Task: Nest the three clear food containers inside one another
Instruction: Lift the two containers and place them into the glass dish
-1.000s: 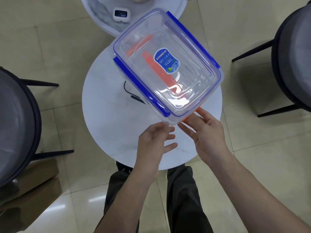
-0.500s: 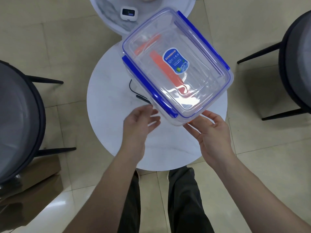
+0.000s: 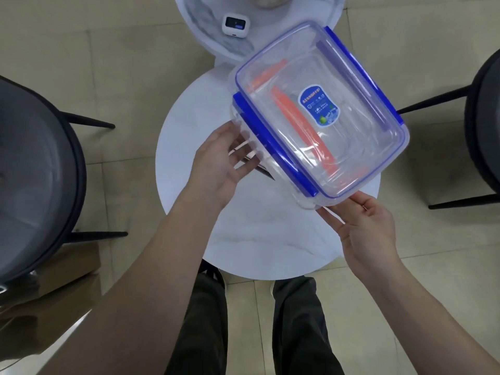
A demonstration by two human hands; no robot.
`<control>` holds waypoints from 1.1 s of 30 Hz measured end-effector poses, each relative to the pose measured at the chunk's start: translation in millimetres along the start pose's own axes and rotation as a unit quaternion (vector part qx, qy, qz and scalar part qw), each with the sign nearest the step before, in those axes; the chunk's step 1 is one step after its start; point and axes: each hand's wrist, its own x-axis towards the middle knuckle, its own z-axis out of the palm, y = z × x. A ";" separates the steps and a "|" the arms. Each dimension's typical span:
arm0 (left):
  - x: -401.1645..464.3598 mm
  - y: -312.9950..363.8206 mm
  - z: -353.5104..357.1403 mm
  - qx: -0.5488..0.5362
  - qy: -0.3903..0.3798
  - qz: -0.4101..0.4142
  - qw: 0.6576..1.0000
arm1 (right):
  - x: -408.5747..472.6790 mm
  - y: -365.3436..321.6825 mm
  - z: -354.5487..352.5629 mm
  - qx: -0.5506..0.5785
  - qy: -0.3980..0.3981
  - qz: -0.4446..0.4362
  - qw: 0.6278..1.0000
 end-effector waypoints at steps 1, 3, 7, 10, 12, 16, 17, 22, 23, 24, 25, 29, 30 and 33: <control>-0.7 0.5 -0.4 -0.003 -0.002 -0.002 1.000 | 0.2 -0.3 0.5 -0.003 0.004 -0.006 1.000; -1.4 0.3 -2.2 -0.010 -0.003 -0.004 1.000 | 0.7 -1.4 2.3 -0.008 0.012 -0.015 1.000; -4.7 -6.1 -7.1 -0.045 -0.010 -0.014 0.999 | 5.0 -6.1 3.8 -0.024 0.013 -0.035 0.999; -9.9 -14.2 -11.5 -0.074 -0.029 -0.019 0.997 | 10.5 -10.4 3.3 -0.034 0.009 -0.046 0.998; -13.5 -19.6 -14.9 -0.090 -0.043 -0.020 0.995 | 14.2 -12.7 2.7 -0.044 0.007 -0.053 0.998; -18.1 -25.9 -21.6 -0.126 -0.048 -0.035 0.990 | 26.0 -17.8 2.1 -0.051 0.000 -0.064 0.997; -18.5 -26.8 -23.0 -0.132 -0.046 -0.039 0.989 | 29.4 -18.5 2.1 -0.049 0.001 -0.065 0.997; -15.8 -21.8 -24.5 -0.120 -0.011 -0.037 0.992 | 36.2 -24.6 8.6 -0.064 -0.004 -0.070 0.996; -14.6 -20.6 -24.1 -0.109 -0.002 -0.034 0.993 | 35.4 -25.1 9.1 -0.067 -0.007 -0.070 0.995; -13.0 -18.6 -23.7 -0.097 0.007 -0.029 0.995 | 34.7 -25.5 9.9 -0.070 -0.009 -0.072 0.995; -11.3 -16.3 -23.5 -0.087 0.016 -0.023 0.996 | 34.5 -25.8 10.3 -0.074 -0.010 -0.074 0.994; -2.1 -5.3 -23.6 -0.052 0.041 -0.007 0.998 | 34.9 -26.3 11.7 -0.079 -0.004 -0.081 0.994; -0.1 -4.3 -23.5 -0.036 0.044 -0.003 0.998 | 35.0 -26.4 11.7 -0.078 -0.003 -0.082 0.994; 3.4 -3.1 -22.9 0.000 0.046 0.003 0.999 | 34.5 -26.4 10.0 -0.075 -0.005 -0.080 0.994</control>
